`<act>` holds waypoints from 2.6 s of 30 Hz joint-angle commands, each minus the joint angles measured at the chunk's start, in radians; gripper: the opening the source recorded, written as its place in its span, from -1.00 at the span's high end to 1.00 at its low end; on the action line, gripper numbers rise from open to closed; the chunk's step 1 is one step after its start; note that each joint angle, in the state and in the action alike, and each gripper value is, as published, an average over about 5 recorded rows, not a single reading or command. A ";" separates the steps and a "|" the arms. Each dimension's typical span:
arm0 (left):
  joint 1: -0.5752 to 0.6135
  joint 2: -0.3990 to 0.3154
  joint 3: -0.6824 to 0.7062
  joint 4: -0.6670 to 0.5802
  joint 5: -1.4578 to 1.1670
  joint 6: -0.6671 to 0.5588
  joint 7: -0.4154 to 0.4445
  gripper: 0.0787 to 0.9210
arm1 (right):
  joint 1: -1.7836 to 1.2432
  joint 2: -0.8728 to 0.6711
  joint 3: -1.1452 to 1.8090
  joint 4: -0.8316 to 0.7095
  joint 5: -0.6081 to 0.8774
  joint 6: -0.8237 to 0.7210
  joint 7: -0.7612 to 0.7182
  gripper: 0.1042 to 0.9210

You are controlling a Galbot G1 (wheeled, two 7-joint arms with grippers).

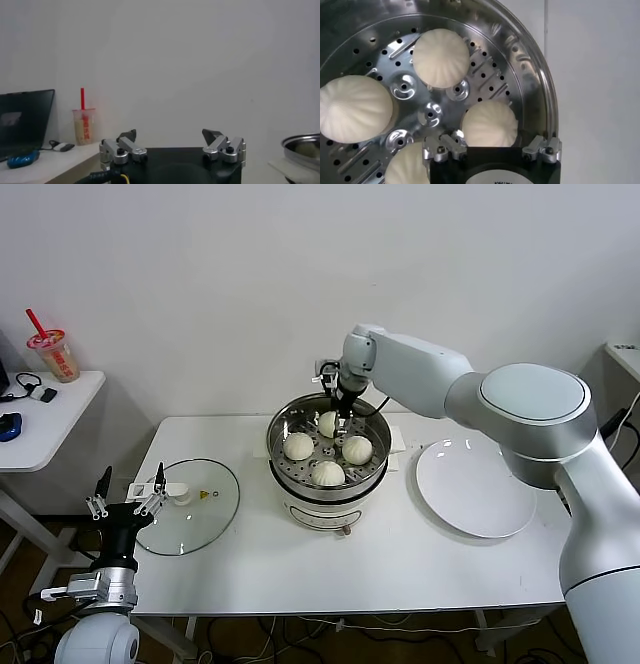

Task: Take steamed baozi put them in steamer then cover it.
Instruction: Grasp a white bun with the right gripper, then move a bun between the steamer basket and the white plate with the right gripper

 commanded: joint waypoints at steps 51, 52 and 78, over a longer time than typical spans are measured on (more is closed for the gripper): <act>-0.001 -0.030 0.003 -0.011 0.053 0.010 0.006 -0.77 | 0.264 -0.237 -0.041 0.354 0.107 -0.020 -0.008 -0.30; -0.002 -0.032 0.005 -0.011 0.056 0.011 0.006 -0.77 | 0.274 -0.259 -0.045 0.369 0.109 -0.020 -0.008 -0.30; 0.011 -0.062 0.037 -0.037 0.134 0.037 0.004 -0.77 | 0.038 -0.733 0.085 0.383 -0.122 0.005 0.003 -0.30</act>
